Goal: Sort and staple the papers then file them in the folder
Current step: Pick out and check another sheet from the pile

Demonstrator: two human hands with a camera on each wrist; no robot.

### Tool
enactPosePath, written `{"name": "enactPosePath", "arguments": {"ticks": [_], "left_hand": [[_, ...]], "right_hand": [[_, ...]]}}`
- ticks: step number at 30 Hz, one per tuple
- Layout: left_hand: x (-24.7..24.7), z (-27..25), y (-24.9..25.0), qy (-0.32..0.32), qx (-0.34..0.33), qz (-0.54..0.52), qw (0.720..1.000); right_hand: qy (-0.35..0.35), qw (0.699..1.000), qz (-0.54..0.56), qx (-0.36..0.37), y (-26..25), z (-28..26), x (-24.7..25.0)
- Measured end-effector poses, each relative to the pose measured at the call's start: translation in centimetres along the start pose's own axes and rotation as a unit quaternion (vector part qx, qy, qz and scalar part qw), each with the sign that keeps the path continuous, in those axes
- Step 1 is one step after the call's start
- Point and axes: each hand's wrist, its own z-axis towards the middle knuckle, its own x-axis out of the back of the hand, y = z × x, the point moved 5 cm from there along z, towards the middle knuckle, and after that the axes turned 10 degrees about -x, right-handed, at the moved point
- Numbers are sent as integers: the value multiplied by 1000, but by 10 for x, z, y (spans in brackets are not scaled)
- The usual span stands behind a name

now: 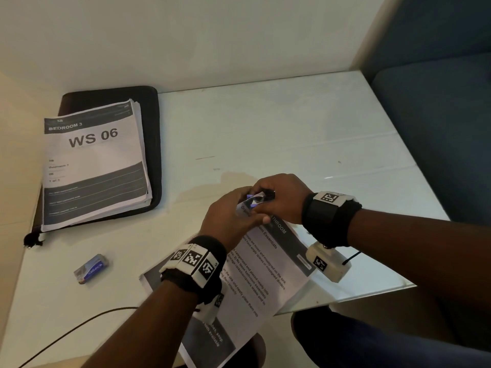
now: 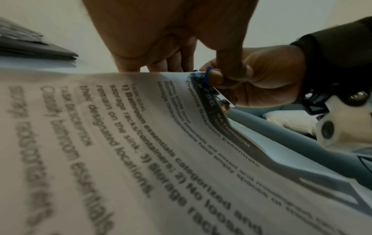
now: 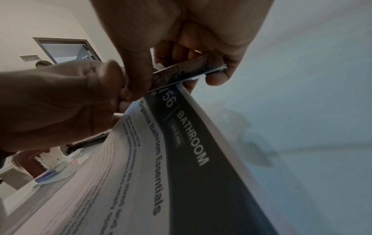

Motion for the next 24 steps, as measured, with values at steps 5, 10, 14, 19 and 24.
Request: {"name": "enactPosePath", "arguments": {"ticks": [5, 10, 14, 19, 24], "left_hand": [[-1, 6, -7, 23, -10, 14, 1000], [-9, 5, -9, -35, 5, 21, 999], [-6, 14, -21, -89, 38, 69, 993], [0, 23, -38, -89, 37, 102, 990], [0, 30, -41, -66, 63, 35, 995]], "right_hand": [[2, 998, -55, 9, -1, 1, 1], [-52, 996, -71, -1, 6, 3, -5], [-71, 988, -137, -2, 15, 7, -2], [-76, 983, -167, -28, 41, 8, 9], [-36, 986, -157, -47, 62, 8, 19]]}}
